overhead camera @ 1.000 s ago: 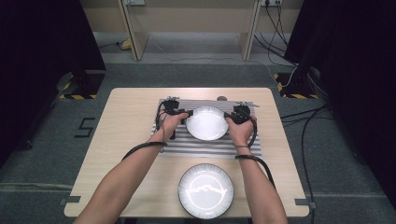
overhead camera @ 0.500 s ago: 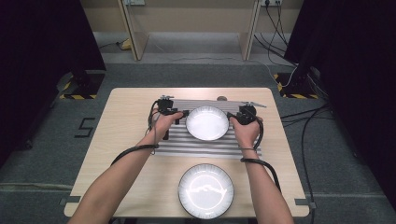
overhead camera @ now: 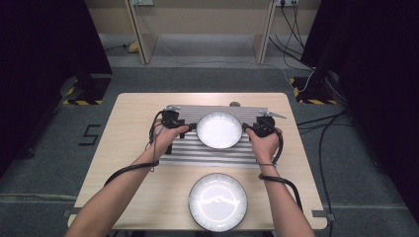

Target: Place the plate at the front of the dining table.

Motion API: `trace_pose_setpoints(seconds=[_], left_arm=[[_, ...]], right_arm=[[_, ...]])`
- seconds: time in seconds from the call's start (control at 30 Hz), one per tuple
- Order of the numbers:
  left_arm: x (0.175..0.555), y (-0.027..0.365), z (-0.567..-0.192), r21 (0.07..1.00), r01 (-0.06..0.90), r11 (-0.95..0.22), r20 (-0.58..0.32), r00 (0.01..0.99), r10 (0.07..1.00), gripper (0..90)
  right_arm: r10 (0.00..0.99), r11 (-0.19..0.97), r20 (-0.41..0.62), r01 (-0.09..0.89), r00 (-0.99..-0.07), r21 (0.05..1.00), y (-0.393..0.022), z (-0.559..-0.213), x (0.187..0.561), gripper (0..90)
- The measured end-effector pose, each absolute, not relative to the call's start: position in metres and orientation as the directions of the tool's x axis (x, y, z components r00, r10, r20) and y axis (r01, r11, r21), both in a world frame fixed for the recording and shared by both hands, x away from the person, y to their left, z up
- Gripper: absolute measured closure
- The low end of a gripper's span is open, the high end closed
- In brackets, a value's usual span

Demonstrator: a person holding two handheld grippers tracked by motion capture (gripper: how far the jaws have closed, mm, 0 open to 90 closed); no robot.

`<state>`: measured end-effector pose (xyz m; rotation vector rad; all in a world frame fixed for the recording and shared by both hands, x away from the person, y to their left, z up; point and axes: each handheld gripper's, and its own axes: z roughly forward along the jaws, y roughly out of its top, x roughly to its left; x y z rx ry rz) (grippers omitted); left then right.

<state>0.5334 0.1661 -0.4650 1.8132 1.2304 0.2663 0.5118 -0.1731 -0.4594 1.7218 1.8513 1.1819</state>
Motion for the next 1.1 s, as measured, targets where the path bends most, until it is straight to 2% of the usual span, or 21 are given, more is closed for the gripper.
trace_pose_setpoints(seconds=[0.53, 0.6, 1.1], left_arm=[[0.507, 0.170, -0.453, 0.787, 0.607, -0.106, -0.291, 0.518, 0.804, 34.4], [0.503, 0.170, -0.454, 0.788, 0.606, -0.113, -0.289, 0.525, 0.801, 34.3], [0.483, 0.178, -0.442, 0.803, 0.581, -0.137, -0.265, 0.552, 0.791, 34.1]], right_arm=[[0.927, -0.086, 0.300, 0.651, -0.224, 0.754, -0.178, -0.455, 0.495, 46.6], [0.919, -0.106, 0.326, 0.656, -0.222, 0.747, -0.178, -0.455, 0.493, 46.2], [0.922, -0.084, 0.308, 0.653, -0.236, 0.753, -0.181, -0.452, 0.479, 45.7]])
